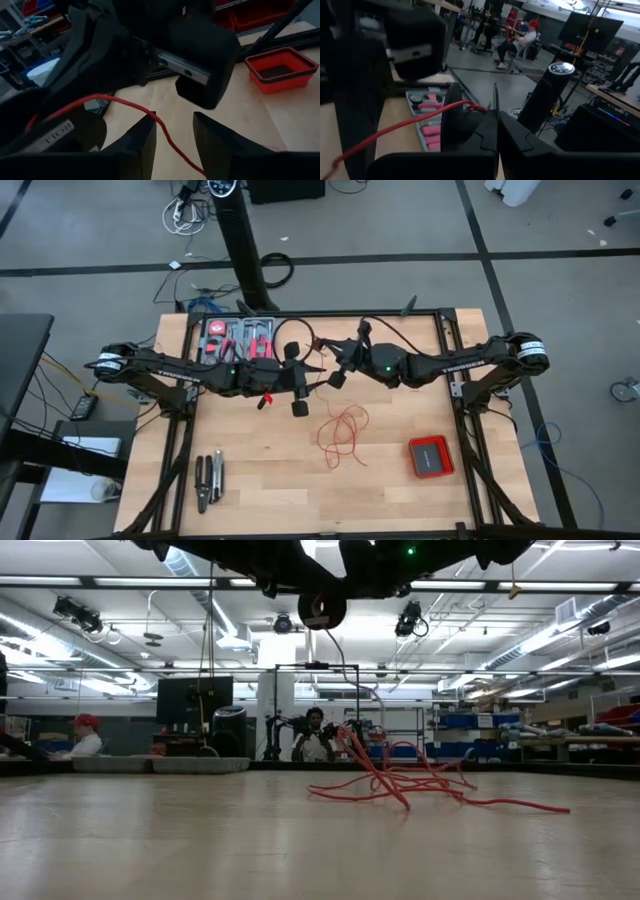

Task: Coil cords
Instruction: Coil the red wire onto the spool

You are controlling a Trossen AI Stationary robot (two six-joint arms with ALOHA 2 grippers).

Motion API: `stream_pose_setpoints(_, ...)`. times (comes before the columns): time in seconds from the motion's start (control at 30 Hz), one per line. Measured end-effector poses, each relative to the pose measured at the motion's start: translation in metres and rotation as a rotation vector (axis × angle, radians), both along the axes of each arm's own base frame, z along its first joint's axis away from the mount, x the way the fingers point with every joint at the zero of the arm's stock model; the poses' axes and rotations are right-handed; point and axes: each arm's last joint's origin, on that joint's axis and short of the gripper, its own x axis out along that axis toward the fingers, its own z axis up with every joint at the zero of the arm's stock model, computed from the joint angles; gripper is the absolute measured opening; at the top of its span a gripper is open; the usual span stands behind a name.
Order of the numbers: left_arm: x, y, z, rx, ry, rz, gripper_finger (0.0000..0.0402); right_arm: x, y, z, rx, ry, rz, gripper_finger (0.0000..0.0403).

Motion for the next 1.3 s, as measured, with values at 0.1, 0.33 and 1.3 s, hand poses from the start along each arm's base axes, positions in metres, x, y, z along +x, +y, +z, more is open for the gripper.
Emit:
stream_pose_setpoints(0.1, 0.001, 0.0, -0.002, 0.002, 0.01, 0.001, 0.0132, 0.0, 0.003, 0.002, -0.003, -0.015, 0.008, 0.0)
stream_pose_setpoints(0.33, 0.009, 0.0, -0.015, 0.013, 0.044, 0.024, 0.0131, 0.0, 0.004, 0.004, 0.023, -0.051, 0.027, 0.0)
stream_pose_setpoints(1.3, -0.006, 0.011, -0.005, 0.042, 0.106, 0.056, 0.0131, -0.025, 0.011, -0.005, -0.058, -0.108, 0.086, 0.0)
